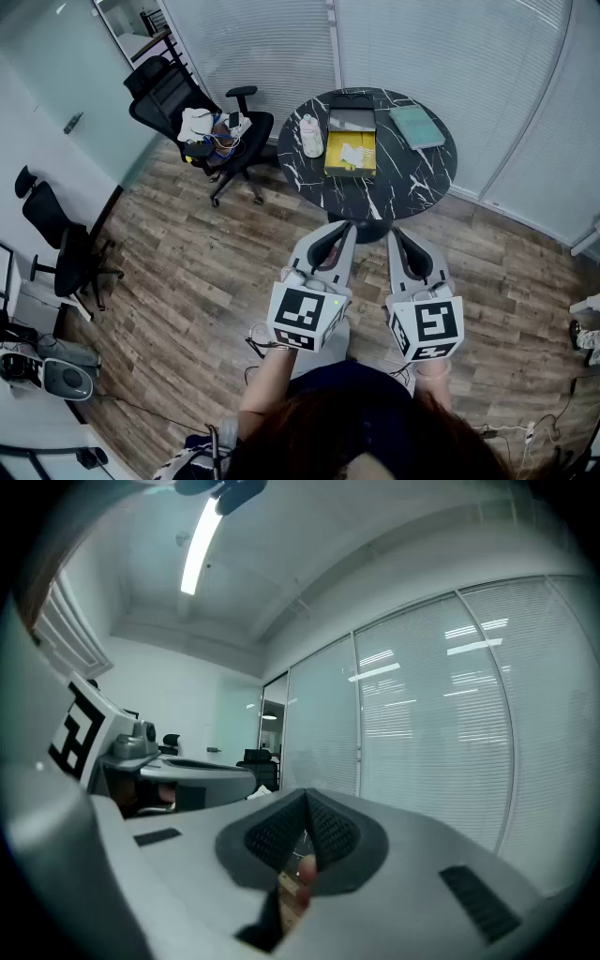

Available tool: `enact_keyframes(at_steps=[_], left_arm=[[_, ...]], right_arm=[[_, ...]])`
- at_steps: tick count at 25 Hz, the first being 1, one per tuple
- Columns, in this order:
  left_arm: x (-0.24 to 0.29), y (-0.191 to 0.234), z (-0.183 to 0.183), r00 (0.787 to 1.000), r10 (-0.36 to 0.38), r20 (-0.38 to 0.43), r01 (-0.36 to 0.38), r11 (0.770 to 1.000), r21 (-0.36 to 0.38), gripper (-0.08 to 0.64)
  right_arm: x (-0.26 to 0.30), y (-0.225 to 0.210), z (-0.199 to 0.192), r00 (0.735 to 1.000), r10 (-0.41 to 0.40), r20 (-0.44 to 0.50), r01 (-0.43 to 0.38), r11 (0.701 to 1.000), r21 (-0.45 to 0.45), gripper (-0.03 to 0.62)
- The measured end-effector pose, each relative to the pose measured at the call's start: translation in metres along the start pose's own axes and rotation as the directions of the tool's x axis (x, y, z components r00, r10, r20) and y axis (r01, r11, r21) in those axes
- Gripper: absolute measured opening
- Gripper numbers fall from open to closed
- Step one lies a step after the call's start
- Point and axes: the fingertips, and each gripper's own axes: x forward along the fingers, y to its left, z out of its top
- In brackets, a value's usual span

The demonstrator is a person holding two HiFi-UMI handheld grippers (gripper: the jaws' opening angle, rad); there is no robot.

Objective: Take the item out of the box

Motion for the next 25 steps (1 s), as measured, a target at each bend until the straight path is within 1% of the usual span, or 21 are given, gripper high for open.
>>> enact_keyframes(at_steps=[7,13,17,25], left_arm=[[0.017,0.017,-0.001,1.0,-0.01,-0.007,0.01,1.0,-0.009,0.027],[0.034,0.032,-0.007,1.0,-0.021,-0.022,0.022,1.0,0.013,0.026],[0.044,0.044,-0.005,1.0,-0.028,-0.002,0.028,1.0,0.012,0.026],[0.064,0.066,-0.008,0.999,-0.046,-0.002,0.046,0.999,-0.004,0.026]], right_arm=[[0.022,-0.008,0.002,1.0,-0.008,0.004,0.008,1.0,0.012,0.023],[0.046,-0.013,-0.002,1.0,-0.004,-0.014,0.004,1.0,0.01,0.023],[0.063,-0.014,-0.005,1.0,-0.004,-0.031,0.004,1.0,0.006,0.023],[0.096,-0.017,-0.007,0.998,-0.006,-0.055,0.005,1.0,-0.008,0.023]])
